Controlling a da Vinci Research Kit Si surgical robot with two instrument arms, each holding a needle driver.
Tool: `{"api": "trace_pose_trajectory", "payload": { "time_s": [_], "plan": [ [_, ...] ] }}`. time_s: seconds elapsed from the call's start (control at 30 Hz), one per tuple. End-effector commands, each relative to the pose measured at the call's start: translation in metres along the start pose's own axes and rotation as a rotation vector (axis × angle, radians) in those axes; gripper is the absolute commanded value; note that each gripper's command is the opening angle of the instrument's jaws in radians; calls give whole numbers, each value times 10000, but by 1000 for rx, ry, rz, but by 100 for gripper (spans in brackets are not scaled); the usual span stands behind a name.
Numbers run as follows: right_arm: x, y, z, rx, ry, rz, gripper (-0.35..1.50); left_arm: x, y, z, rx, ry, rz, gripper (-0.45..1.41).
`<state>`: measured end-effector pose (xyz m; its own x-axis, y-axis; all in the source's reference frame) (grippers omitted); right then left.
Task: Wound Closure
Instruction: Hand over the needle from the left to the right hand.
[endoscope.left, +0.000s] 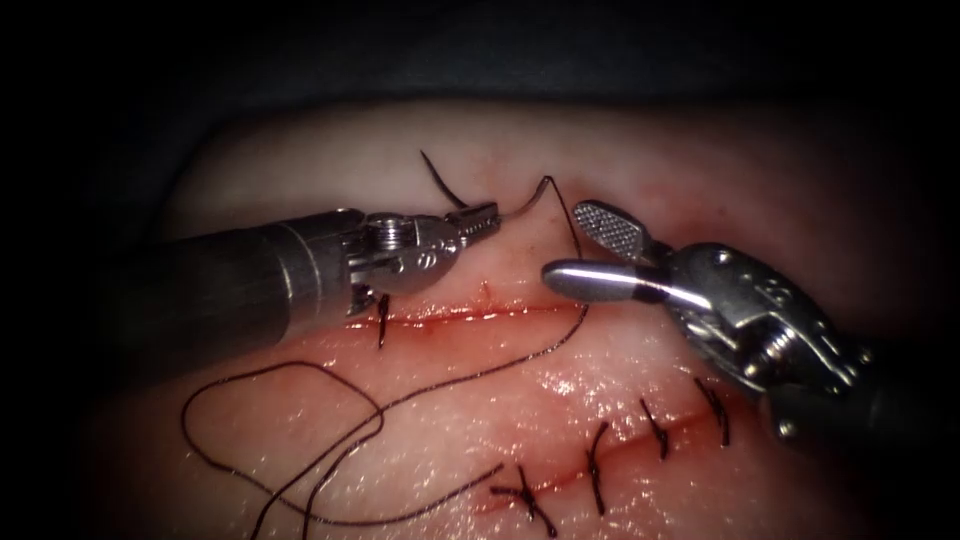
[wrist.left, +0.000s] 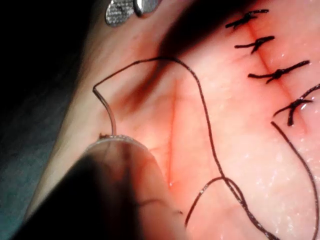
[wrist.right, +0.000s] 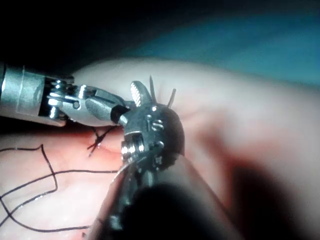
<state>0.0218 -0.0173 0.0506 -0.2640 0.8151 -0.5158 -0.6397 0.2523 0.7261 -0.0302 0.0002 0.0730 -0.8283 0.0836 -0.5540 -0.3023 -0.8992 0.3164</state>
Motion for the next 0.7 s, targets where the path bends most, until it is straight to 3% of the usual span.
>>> {"api": "trace_pose_trajectory", "payload": {
  "time_s": [0.03, 0.27, 0.37, 0.43, 0.5, 0.63, 0.7],
  "plan": [
    [-6, -5, 22, 9, -7, -2, 101, 6, -4, 6, 12, 0, -2, -45],
    [-30, -8, 32, 20, -46, -1, 98, 13, -10, -12, 92, -24, -38, -45],
    [-37, -6, 32, 18, -67, -5, 79, 14, -12, -21, 110, -28, -51, -45],
    [-39, 2, 34, 10, -78, -3, 51, 15, -8, -28, 119, -30, -50, -45],
    [-36, 7, 36, 1, -68, 1, 42, 14, -6, -32, 123, -31, -49, -45],
    [-30, 15, 38, -28, -19, 14, 59, 13, -2, -38, 132, -31, -47, -45],
    [-30, 17, 40, -42, -15, 14, 83, 12, 0, -41, 139, -33, -47, -45]
  ]
}}
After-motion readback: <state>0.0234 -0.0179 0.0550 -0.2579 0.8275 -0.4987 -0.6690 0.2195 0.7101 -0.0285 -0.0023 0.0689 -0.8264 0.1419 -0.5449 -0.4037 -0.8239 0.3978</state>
